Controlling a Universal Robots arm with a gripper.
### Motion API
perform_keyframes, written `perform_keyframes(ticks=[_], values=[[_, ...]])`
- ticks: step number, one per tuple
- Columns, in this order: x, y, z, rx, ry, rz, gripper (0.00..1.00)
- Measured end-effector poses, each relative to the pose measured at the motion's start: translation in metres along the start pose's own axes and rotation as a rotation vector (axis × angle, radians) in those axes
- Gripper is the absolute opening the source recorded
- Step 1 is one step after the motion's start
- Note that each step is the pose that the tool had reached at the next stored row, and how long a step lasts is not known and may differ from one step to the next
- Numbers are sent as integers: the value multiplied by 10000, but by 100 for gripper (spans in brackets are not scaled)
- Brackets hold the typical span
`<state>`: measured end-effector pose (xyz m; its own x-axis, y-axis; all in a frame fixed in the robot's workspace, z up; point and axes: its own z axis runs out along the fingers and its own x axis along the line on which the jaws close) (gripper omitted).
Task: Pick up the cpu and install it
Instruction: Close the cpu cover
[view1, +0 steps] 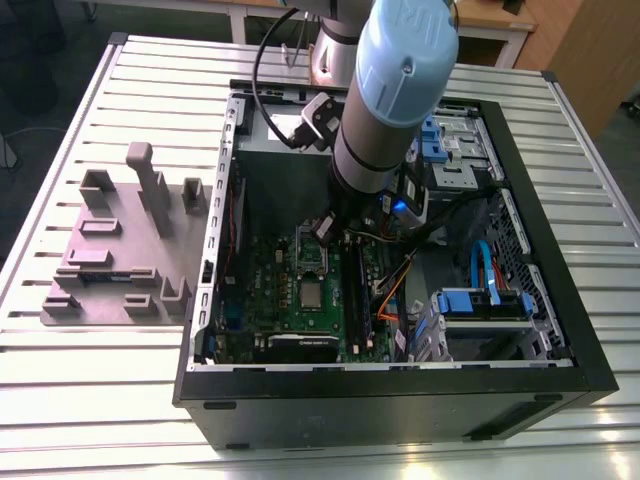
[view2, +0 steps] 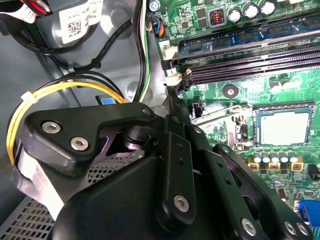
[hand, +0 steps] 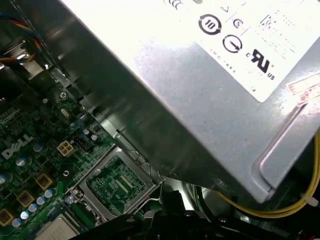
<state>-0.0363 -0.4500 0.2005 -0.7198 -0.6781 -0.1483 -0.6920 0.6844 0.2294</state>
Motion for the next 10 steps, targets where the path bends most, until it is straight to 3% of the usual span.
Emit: perform_keyframes(ticks=[10], values=[[-8,-14,16,13,-37,207,10]])
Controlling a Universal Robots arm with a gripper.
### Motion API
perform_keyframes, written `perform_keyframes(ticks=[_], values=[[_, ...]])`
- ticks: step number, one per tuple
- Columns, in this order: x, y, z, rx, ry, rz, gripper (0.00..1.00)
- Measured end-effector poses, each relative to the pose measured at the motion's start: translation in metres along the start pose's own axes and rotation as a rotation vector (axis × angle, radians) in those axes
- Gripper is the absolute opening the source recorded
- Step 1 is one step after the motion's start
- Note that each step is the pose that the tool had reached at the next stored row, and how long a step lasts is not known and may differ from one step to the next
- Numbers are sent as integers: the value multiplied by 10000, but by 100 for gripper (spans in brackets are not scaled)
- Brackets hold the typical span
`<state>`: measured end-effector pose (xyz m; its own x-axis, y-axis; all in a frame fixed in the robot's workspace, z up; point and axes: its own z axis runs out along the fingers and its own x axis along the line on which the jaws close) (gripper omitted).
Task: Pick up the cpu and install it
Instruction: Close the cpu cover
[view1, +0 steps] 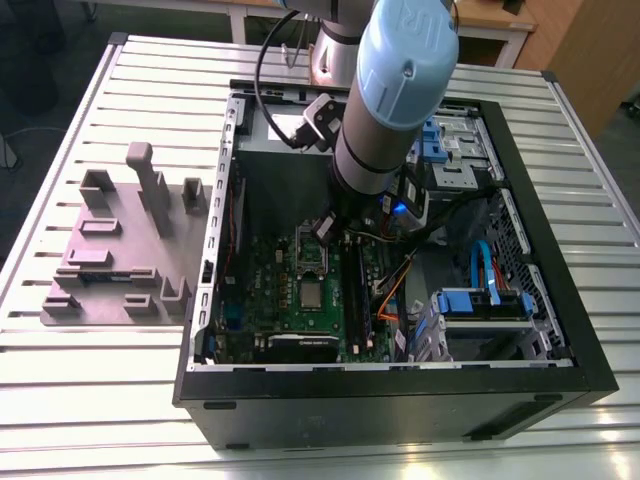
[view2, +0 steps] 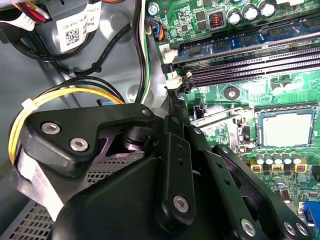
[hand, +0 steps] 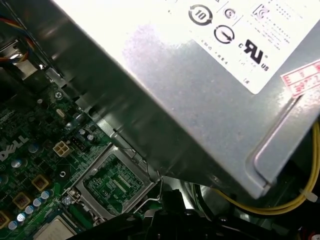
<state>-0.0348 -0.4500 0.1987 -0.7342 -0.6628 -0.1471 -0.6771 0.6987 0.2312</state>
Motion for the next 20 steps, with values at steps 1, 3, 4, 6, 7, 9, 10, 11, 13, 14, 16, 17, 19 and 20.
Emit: perform_keyframes(ticks=[1,3,4,6,7,9,10,11,13,14,16,17,19,20], values=[[0,-1,0,-5,1,22,10],[-1,-1,-2,-25,5,61,10],[-1,-1,-3,-37,3,77,10],[-2,0,-6,-58,0,108,10],[-2,1,-8,-69,-6,122,10],[-4,3,-15,-92,-16,145,10],[-4,4,-21,-100,-18,148,10],[-5,4,-23,-102,-20,151,10],[-5,4,-23,-103,-22,154,10],[-5,4,-24,-102,-21,158,10],[-4,4,-22,-99,-21,167,10],[-4,3,-18,-98,-22,173,10],[-2,2,-8,-97,-25,182,10],[0,1,-4,-96,-25,186,10]])
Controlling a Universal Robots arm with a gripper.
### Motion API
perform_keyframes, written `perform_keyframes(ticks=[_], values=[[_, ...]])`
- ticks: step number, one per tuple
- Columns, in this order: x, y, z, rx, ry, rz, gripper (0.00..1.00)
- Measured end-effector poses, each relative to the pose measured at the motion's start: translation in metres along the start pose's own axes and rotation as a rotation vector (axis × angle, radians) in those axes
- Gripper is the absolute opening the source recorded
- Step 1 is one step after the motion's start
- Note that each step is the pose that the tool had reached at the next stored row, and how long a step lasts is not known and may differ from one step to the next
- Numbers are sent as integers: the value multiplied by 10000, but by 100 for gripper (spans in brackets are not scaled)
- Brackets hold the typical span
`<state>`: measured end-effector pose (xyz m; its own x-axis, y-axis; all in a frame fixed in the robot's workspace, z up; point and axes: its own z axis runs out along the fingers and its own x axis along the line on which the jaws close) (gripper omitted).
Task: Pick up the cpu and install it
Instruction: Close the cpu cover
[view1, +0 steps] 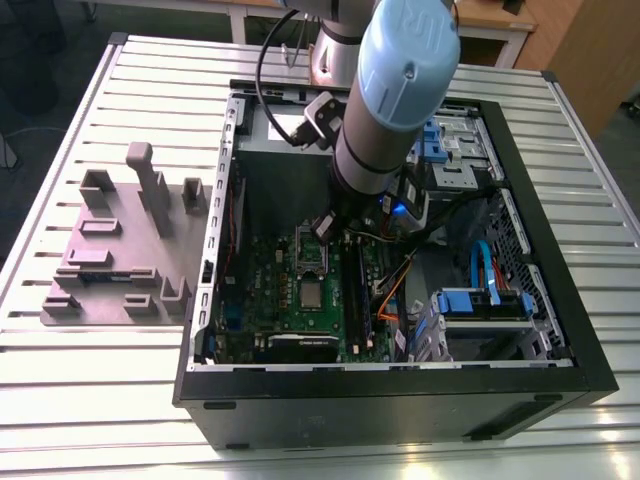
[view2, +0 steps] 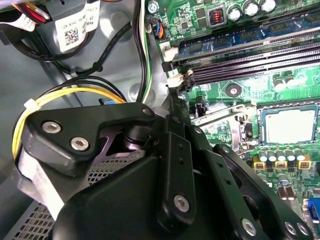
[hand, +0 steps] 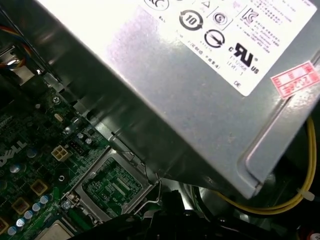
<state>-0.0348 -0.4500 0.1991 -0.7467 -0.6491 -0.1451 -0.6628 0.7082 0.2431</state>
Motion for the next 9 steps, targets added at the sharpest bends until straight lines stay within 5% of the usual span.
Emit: perform_keyframes(ticks=[9], values=[[26,20,10,5,-13,39,10]])
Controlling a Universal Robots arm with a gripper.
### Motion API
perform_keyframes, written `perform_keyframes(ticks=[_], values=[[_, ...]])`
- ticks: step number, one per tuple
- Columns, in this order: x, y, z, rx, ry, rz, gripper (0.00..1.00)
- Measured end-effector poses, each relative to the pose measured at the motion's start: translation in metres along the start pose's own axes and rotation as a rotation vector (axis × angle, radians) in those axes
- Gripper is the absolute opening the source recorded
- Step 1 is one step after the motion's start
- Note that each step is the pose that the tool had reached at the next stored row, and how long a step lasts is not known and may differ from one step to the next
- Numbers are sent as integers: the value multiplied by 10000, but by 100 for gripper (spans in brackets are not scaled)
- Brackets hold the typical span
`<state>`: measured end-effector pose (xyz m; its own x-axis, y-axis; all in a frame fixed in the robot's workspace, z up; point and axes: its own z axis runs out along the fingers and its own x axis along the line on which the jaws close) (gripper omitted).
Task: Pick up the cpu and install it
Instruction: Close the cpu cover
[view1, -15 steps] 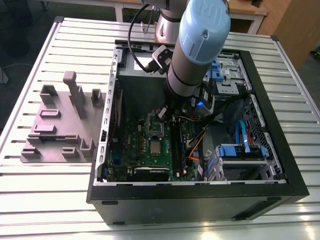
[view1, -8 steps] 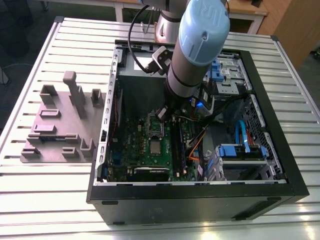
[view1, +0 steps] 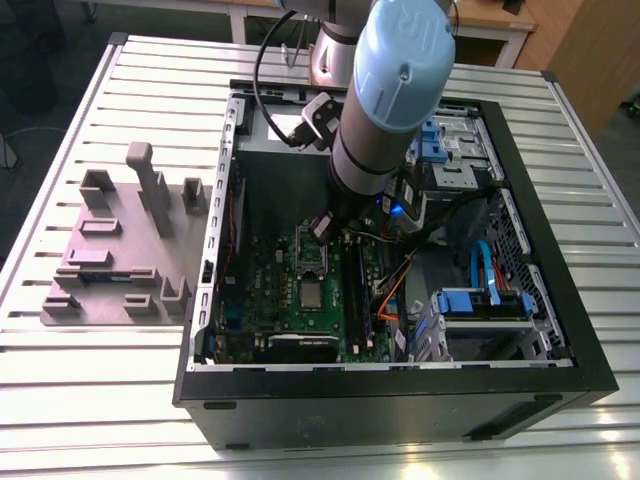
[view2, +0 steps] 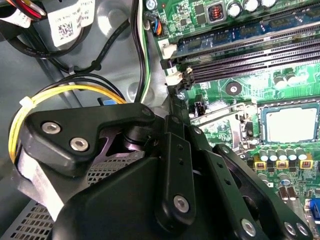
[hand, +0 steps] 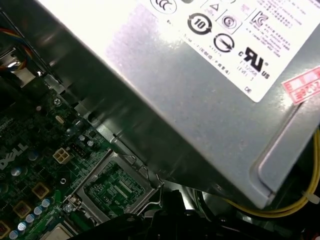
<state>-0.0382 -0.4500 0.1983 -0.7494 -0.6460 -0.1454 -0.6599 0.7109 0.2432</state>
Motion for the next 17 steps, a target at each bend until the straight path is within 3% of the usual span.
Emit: perform_keyframes(ticks=[10,17], values=[[-2,11,-32,24,19,5,10],[-3,14,-46,89,82,11,10]])
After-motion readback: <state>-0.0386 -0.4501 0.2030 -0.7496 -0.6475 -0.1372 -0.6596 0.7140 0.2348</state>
